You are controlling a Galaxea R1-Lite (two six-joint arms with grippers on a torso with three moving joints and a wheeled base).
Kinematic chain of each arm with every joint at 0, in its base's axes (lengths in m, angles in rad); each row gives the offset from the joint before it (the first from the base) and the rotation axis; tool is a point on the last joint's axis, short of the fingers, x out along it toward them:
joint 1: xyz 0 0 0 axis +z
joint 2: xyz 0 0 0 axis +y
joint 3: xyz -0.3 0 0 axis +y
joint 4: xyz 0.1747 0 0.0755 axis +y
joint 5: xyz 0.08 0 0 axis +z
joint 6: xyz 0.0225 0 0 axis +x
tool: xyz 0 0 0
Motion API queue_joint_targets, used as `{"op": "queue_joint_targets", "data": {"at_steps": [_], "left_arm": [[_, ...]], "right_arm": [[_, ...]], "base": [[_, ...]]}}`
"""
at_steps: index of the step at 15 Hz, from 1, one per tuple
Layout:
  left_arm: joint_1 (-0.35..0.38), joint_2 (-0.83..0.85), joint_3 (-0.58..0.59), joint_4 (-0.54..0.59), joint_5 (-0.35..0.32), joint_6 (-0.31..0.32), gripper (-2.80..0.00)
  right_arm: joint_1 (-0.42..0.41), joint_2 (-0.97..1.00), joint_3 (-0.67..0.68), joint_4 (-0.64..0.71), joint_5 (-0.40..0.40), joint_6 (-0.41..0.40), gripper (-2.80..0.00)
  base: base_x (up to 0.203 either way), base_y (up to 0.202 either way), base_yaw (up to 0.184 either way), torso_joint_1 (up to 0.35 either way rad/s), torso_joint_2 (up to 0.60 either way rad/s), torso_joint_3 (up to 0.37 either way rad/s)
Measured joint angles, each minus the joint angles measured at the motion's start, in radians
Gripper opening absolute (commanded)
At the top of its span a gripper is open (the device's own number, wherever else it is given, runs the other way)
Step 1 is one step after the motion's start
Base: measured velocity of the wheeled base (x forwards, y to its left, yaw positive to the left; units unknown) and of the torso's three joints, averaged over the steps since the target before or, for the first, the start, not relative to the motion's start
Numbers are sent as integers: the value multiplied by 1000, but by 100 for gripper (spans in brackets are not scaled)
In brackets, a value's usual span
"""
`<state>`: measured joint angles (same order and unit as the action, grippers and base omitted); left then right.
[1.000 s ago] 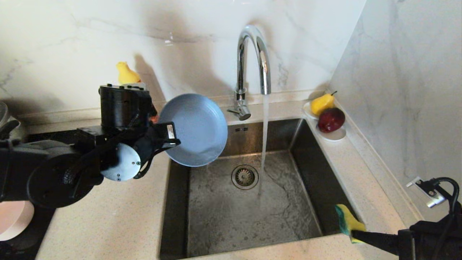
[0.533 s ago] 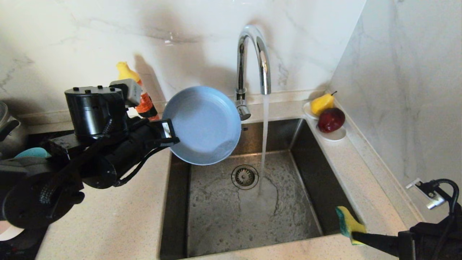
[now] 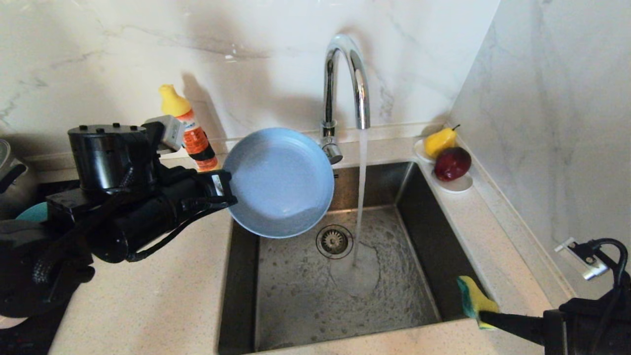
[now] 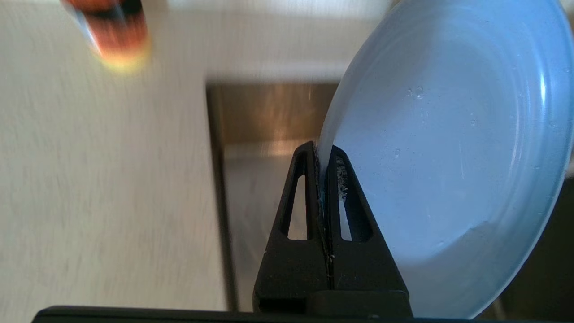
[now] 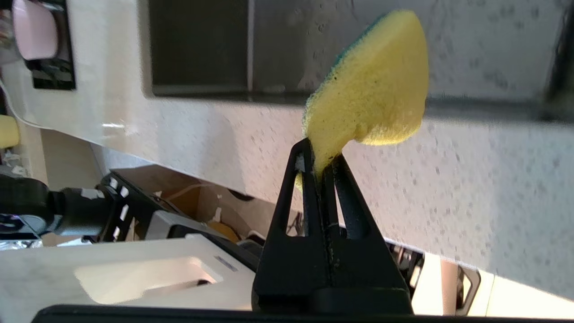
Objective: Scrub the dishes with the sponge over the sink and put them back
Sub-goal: Wash the plate, then wipe the plate
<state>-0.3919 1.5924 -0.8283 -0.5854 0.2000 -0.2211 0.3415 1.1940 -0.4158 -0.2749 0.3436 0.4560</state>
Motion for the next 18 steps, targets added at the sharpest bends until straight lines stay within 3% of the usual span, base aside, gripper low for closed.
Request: {"op": "queue_joint_targets", "data": {"at_steps": [2,5,7,9,12,15,18], "left_arm": [[2,-18,-16,143,-34,-19,-280],[2,-64,-78,389,-182,-105,-280],[1,-100,-84,485,-270,-109,-280],[-2,-118,-53,490,-300,-91,-280],[-24,-126,11,468,-287,4,-280],[-72,-119,57,362,-203,17,-280],[-136,-79,107,180,-114,21,-280]], "right_arm": [[0,-5,-30,5,26,4,-280],[14,-12,-81,7,70,7,-280],[52,-16,-119,17,74,7,-280],[99,-10,-154,20,75,4,-280],[172,6,-208,20,74,3,-280],[244,42,-266,20,72,2,-280],[289,117,-297,8,67,-1,-280]], "base": [[0,0,0,0,0,0],[0,0,0,0,0,0],[0,0,0,0,0,0],[0,0,0,0,0,0],[0,0,0,0,0,0],[0,0,0,0,0,0],[0,0,0,0,0,0]]}}
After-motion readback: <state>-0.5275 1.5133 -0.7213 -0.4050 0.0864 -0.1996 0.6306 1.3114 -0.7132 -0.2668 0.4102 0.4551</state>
